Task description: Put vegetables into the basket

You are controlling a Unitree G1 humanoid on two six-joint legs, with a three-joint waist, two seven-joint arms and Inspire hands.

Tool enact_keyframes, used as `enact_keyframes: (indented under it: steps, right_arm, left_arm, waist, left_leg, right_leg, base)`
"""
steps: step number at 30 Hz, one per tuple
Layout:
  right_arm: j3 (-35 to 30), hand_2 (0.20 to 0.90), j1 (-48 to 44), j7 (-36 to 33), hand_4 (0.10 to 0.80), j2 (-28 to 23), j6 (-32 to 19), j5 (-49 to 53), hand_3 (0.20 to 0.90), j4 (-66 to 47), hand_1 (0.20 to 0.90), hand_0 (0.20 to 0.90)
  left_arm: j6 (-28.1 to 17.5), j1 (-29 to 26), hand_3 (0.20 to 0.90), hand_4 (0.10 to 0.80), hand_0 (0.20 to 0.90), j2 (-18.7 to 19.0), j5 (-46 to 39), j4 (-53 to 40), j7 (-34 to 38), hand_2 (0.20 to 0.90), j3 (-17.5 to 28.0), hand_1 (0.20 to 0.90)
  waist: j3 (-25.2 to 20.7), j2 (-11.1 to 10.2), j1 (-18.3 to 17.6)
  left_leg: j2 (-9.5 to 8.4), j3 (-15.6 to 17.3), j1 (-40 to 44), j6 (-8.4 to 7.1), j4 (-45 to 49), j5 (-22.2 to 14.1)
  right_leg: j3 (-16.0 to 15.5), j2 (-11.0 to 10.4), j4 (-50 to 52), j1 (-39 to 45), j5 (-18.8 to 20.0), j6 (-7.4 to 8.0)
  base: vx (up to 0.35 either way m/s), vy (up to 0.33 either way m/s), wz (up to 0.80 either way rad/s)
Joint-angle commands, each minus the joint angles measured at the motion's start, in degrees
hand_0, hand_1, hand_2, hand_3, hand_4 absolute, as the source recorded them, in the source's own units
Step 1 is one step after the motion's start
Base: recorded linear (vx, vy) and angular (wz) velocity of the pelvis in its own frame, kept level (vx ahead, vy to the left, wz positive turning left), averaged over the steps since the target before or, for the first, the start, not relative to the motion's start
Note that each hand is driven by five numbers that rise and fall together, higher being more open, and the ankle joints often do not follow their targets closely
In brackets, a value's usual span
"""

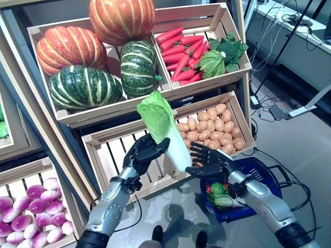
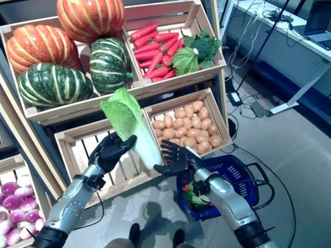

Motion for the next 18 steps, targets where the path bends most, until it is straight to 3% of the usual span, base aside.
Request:
enact_keyframes:
  steps: [1, 12, 18]
  right_arm:
    - [2.3, 0.9, -5.6, 4.4, 0.8, 1.7, -2.5, 6.8, 0.9, -5.2, 0.9, 0.9]
    - [8.0, 0.9, -7.8, 14.1, 0.8, 4.2, 10.2, 19.8, 0.9, -4.6, 0.9, 0.9]
    - [9.0, 0.9, -8.4, 13.4, 0.8, 5.4, 9.7, 21.4, 0.9, -3.7, 0.9, 0.9]
  left_arm:
    - [-5.2, -7.0, 0.3, 0.4, 0.3, 1.5, -1.3, -0.5, -3.7, 0.3, -2.1, 0.3]
    - [-6.1, -8.0, 0.3, 0.4, 0.3, 2.1, 0.6, 0.0, -4.9, 0.3, -4.4, 0.3]
    - [-6.6, -7.8, 0.3, 0.4, 0.3, 2.0, 0.8, 0.1, -6.3, 0.3, -5.2, 0.3]
  waist:
    - [-6.5, -1.6, 0.3]
    - [-7.3, -2.0, 1.0]
    - [-7.7, -2.1, 1.2]
  left_leg:
    - [2.38, 0.6, 1.1, -3.51, 0.1, -3.3]
    - [2.33, 0.1, 0.9, -3.6, 0.1, -3.2]
    - [2.54, 0.2, 0.9, -3.74, 0.1, -3.1]
  right_leg:
    - [-0.2, -5.1, 0.1, 2.5, 1.2, 3.63]
    - [-0.2, -5.0, 0.1, 2.5, 1.0, 3.51]
    - [-0.2, -5.1, 0.1, 2.5, 1.1, 3.49]
  base:
    - [0.0, 0.0, 0.0]
    - [0.0, 0.0, 0.0]
    - [0.0, 0.0, 0.0]
